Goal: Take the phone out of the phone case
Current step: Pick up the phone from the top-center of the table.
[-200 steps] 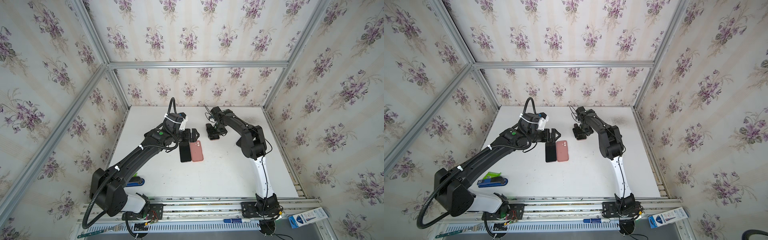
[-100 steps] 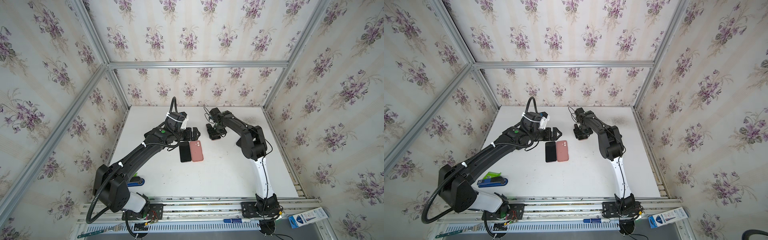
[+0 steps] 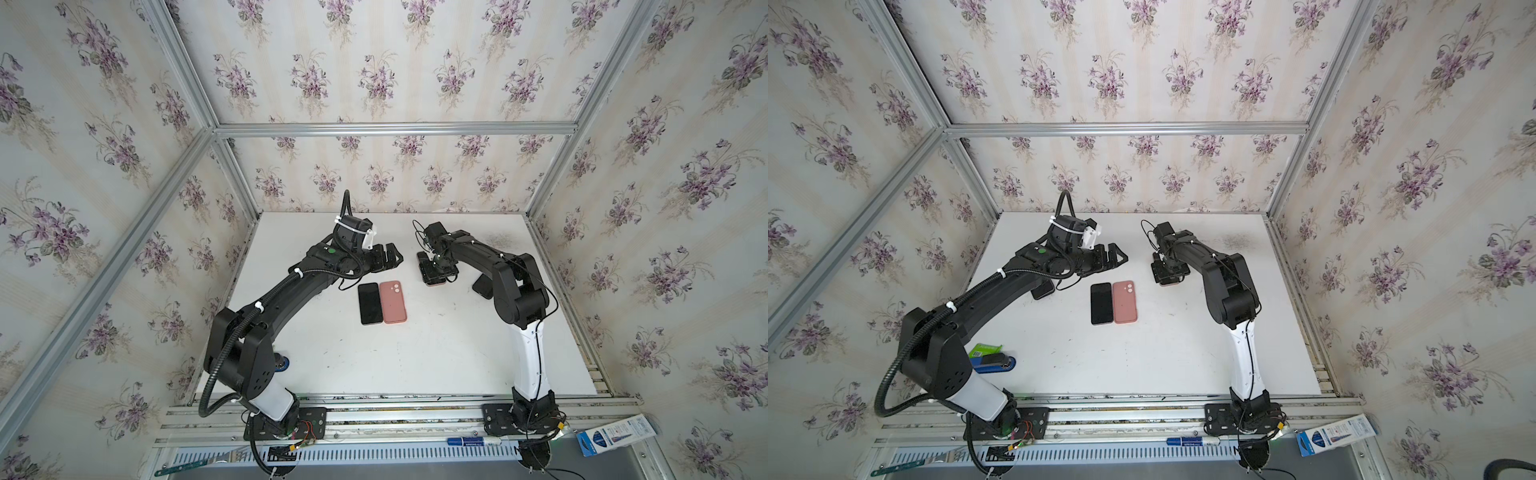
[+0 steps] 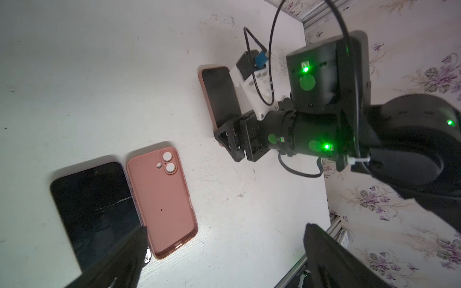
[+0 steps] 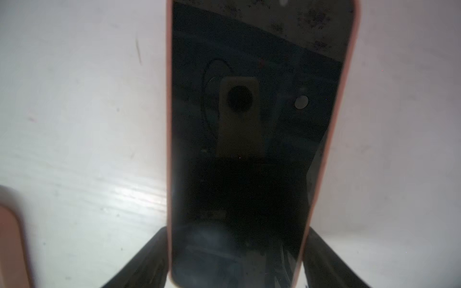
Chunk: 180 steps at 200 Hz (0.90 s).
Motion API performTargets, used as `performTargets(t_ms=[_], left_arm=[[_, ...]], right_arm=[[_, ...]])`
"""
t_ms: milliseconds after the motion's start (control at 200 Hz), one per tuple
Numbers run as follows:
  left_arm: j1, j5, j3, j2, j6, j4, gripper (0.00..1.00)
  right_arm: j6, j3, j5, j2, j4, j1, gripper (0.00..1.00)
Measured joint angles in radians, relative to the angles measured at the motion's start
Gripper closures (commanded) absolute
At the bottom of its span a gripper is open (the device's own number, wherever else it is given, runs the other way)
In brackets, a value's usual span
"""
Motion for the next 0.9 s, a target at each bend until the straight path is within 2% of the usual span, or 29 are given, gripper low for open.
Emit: performTargets(t_ms=[245,530,899], left_arm=[[-0.001,0.086,0.076,0.103,-0.057,0.037,0.01],[0.000,0.127,0.121,0.195,-0.128,0.041,0.01],[-0.002,0.161,0.164,0.285,-0.179,0.041,0.01]], right_arm=[[0.022,-0.187,-0.016,-0.135,0.090,0.000,0.46],[0.037,-0.398,-0.128,-0.294,0.296,-0.002,0.52],[0.087,-0.564,-0.269,-0.415,0.496,-0.002,0.58]])
